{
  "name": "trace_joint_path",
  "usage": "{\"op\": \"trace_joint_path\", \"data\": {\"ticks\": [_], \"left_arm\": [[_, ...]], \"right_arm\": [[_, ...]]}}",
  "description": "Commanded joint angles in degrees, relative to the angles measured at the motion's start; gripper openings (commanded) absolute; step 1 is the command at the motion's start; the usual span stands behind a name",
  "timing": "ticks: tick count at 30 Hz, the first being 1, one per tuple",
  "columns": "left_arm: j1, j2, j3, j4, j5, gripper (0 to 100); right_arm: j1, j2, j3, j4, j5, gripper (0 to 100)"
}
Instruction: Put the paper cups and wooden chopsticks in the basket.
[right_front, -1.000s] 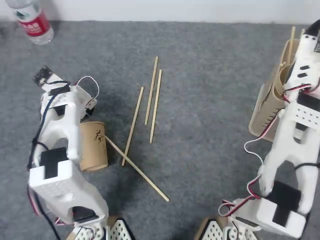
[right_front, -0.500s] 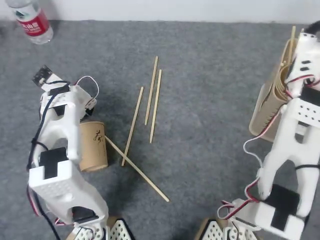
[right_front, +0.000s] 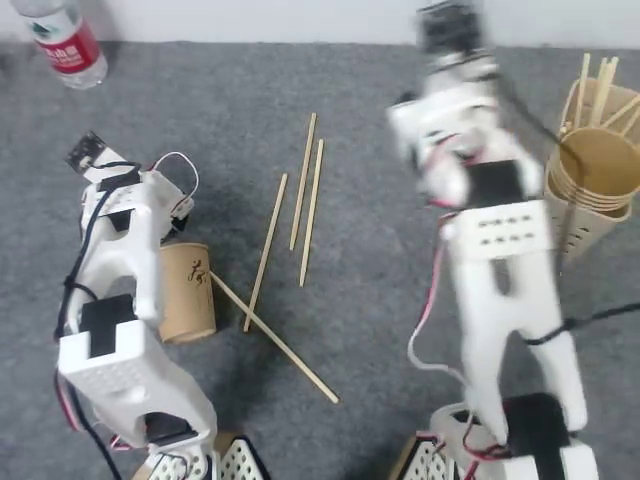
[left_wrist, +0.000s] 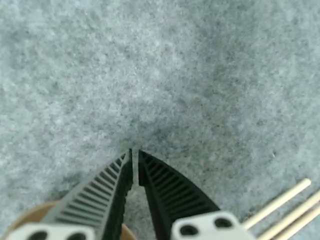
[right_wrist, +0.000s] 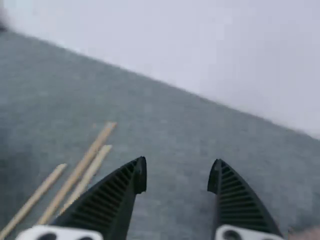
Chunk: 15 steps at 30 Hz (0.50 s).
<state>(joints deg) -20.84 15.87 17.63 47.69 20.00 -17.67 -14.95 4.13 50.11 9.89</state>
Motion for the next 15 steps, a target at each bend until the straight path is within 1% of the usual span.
{"op": "trace_joint_path", "data": {"ticks": [1,4,9,15], "left_arm": [[0.44,-1.85,-0.31,-0.88,0.26,1],[0.44,-1.85,-0.31,-0.88,0.26,1],[0.44,-1.85,-0.31,-0.88,0.26,1],[0.44,-1.85,-0.31,-0.88,0.26,1]], "right_arm": [[-7.34,2.42,-0.62,0.40,-2.20,20.3],[-10.07,9.36,-1.41,-1.63,-6.95,20.3],[-10.86,25.01,-9.05,-3.12,-12.22,20.3],[-12.00,44.00,-24.79,3.47,-19.78,20.3]]}}
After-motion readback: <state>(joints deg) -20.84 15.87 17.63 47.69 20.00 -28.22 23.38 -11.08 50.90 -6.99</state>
